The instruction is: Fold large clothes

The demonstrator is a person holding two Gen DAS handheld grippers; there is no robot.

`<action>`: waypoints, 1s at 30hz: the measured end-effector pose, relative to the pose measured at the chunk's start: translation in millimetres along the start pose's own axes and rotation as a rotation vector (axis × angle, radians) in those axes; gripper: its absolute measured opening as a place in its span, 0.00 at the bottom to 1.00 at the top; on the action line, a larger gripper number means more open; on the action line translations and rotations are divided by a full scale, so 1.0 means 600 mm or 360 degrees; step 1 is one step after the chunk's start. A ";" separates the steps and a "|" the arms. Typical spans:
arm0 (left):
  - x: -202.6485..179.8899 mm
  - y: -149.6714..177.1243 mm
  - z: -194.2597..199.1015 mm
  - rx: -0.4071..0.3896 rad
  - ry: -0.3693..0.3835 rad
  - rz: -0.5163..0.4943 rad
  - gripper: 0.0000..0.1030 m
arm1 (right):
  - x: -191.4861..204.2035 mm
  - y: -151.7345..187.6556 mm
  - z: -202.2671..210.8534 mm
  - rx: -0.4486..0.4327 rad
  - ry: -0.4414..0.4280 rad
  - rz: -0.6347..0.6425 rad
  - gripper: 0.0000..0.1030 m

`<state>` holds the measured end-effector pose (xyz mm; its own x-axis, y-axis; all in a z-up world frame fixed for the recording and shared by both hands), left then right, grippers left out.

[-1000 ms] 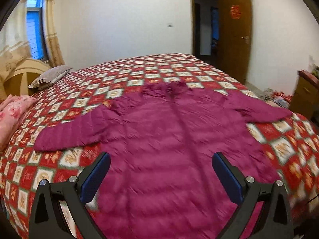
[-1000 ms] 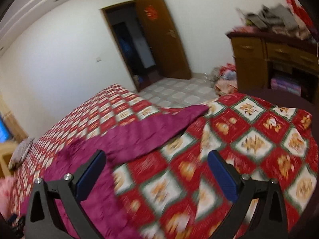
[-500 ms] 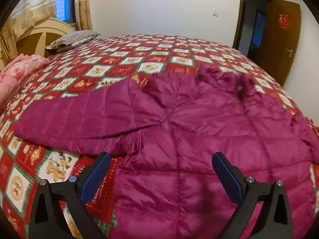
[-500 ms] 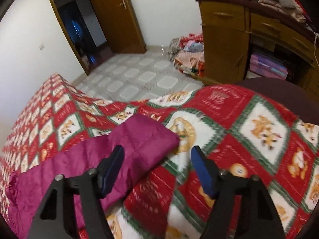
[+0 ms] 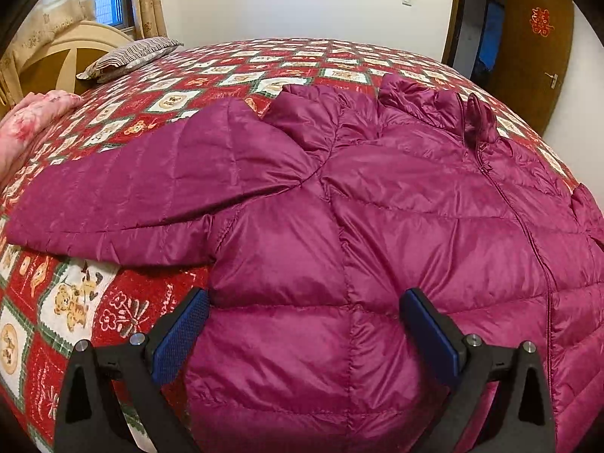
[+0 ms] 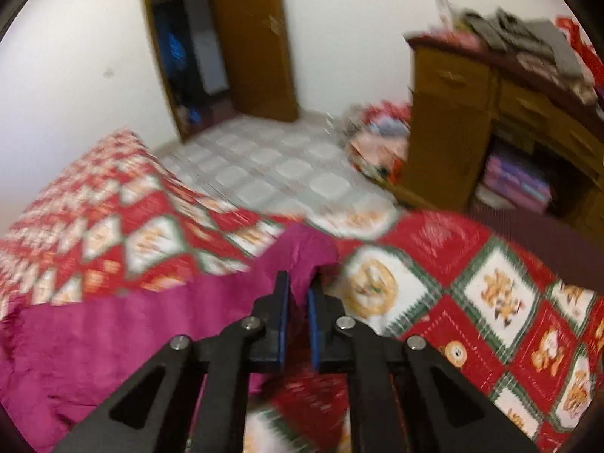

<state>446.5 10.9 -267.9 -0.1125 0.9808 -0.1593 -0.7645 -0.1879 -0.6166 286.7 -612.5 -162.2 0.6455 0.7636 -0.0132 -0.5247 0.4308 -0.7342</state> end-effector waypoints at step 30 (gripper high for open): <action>0.138 -0.050 0.198 -0.0198 0.0003 0.0187 0.99 | 0.867 0.268 0.274 -0.0059 -0.1272 0.1075 0.09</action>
<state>384.9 104.2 -171.2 -0.1952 0.9515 -0.2377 -0.6615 -0.3067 -0.6844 447.0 -66.8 -175.4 -0.3374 0.9413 0.0140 -0.6133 -0.2085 -0.7618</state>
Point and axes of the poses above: each gripper's, at about its wrist camera, not at the fingertips, and z roughly against the way its jaws point, x to its left, y to its underside, the point moved 7 cm from there along -z, roughly the way its jaws point, and after that the axes turned 12 degrees about z, right-handed, at the moved point
